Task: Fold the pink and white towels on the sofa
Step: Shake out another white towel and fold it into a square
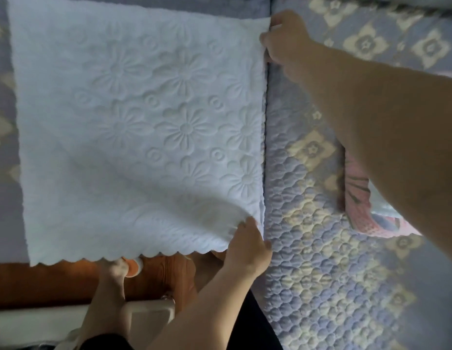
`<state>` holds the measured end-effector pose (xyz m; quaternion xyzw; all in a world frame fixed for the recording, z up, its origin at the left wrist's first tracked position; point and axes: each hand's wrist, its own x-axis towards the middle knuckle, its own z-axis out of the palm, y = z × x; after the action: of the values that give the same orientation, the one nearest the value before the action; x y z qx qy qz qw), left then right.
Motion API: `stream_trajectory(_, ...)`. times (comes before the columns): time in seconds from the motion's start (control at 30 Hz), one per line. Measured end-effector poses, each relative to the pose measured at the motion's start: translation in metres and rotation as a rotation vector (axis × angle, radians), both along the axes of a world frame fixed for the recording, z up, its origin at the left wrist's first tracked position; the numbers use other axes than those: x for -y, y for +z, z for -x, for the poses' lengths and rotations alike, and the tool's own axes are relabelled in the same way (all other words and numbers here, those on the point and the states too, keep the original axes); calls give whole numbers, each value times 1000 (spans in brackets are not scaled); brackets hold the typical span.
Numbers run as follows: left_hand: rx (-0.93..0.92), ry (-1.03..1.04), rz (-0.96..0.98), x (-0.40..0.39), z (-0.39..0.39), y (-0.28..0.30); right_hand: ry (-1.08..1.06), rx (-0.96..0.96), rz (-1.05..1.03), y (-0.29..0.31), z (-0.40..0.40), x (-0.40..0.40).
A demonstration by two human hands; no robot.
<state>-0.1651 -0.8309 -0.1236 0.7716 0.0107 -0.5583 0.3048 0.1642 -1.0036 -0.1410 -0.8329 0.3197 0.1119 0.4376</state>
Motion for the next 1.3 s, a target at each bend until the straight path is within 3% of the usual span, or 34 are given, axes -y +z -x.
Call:
stream_trajectory(0.07, -100, 70, 127, -14, -2, 2, -51, -30, 173, -13, 27, -4)
stream_trajectory(0.13, 5, 239, 149, -48, -3, 11, -66, -33, 294, -12, 77, -15)
stream_trajectory(0.23, 274, 621, -88, -134, -13, 17, -42, -62, 224, -4, 197, -56)
stream_trajectory(0.33, 498, 479, -519, -255, -35, 14, -120, -244, 125, 9, 319, -104)
stream_trajectory(0.43, 461, 454, -670, -338, -56, 9, -303, -450, 59, 6, 382, -134)
stream_trajectory(0.67, 344, 611, -494, -382, -65, -20, -622, -397, -29, -13, 390, -157)
stream_trajectory(0.83, 227, 530, -462, -390, -60, -18, -795, -398, -89, -17, 393, -147)
stream_trajectory(1.03, 58, 854, -238, -399, -51, -16, -817, -329, 94, -12, 401, -142)
stream_trajectory(1.13, 13, 877, -193, -403, -41, -20, -963, -318, -126, -19, 398, -146)
stream_trajectory(1.23, 156, 651, -330, -405, -37, -20, -1210, -284, -415, -25, 395, -150)
stream_trajectory(1.3, 225, 648, -371, -402, -37, -19, -1374, -254, -545, -25, 391, -148)
